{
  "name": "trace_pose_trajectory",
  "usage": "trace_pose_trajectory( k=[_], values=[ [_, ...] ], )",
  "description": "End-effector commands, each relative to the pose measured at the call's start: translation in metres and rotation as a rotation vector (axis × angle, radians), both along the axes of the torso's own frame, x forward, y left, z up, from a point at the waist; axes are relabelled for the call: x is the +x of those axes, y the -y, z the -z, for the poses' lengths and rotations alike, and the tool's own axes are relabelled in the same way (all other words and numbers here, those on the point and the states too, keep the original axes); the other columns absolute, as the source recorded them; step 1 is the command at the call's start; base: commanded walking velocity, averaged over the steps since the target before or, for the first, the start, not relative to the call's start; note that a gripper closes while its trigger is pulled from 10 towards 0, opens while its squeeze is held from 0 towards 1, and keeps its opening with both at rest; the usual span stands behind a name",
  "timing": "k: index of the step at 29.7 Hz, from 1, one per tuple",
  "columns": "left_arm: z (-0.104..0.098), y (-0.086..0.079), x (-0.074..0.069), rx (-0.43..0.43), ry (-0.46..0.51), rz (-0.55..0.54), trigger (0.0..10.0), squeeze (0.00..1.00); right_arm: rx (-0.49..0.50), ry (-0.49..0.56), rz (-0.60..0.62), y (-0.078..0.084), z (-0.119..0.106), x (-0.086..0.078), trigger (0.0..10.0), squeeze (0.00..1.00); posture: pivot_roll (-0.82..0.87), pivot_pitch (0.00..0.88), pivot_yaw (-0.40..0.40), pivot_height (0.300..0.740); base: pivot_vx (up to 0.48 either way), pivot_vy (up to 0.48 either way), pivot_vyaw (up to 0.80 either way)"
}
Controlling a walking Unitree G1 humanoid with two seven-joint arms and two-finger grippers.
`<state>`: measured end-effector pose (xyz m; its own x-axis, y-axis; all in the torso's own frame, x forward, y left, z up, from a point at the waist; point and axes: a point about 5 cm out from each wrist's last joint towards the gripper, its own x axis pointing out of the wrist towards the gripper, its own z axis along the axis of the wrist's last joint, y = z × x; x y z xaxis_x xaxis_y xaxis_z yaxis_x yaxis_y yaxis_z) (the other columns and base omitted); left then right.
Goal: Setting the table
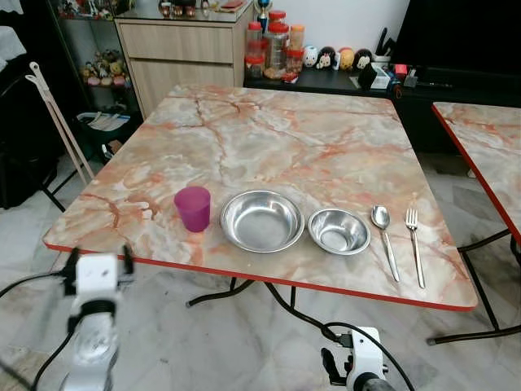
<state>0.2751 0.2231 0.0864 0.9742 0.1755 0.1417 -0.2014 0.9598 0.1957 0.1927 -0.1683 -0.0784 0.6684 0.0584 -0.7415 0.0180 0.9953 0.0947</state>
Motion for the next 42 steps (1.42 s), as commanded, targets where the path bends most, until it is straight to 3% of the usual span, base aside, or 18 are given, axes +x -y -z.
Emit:
trace_pose_trajectory(
  k=[1,6,15,25,42],
  values=[
    [0.0,0.007,0.002,-0.031,-0.019,0.04,10.0,0.0,-0.002,-0.001,0.002,0.0,0.0,0.001,10.0,0.0,0.07,0.0,-0.024,0.74,0.0,0.0,0.0],
    [0.006,0.018,0.003,-0.152,-0.096,0.144,10.0,0.0,0.0,-0.01,0.011,0.001,0.002,-0.003,10.0,0.0,0.07,0.0,-0.022,0.74,0.0,0.0,0.0],
    [0.02,0.013,0.003,-0.162,-0.15,0.105,10.0,0.0,-0.001,-0.011,0.012,0.0,0.002,-0.003,10.0,0.0,0.06,0.0,-0.02,0.74,0.0,0.0,0.0],
    [0.016,0.021,0.011,-0.184,-0.106,0.109,10.0,0.0,-0.002,-0.001,0.009,0.0,0.0,0.001,10.0,0.0,0.06,0.0,-0.026,0.74,0.0,0.0,0.0],
    [0.013,0.019,0.012,-0.168,-0.089,0.109,10.0,0.0,-0.001,-0.007,0.006,-0.002,0.001,-0.001,10.0,0.0,0.07,0.0,-0.024,0.74,0.0,-0.292,0.0]
  ],
)
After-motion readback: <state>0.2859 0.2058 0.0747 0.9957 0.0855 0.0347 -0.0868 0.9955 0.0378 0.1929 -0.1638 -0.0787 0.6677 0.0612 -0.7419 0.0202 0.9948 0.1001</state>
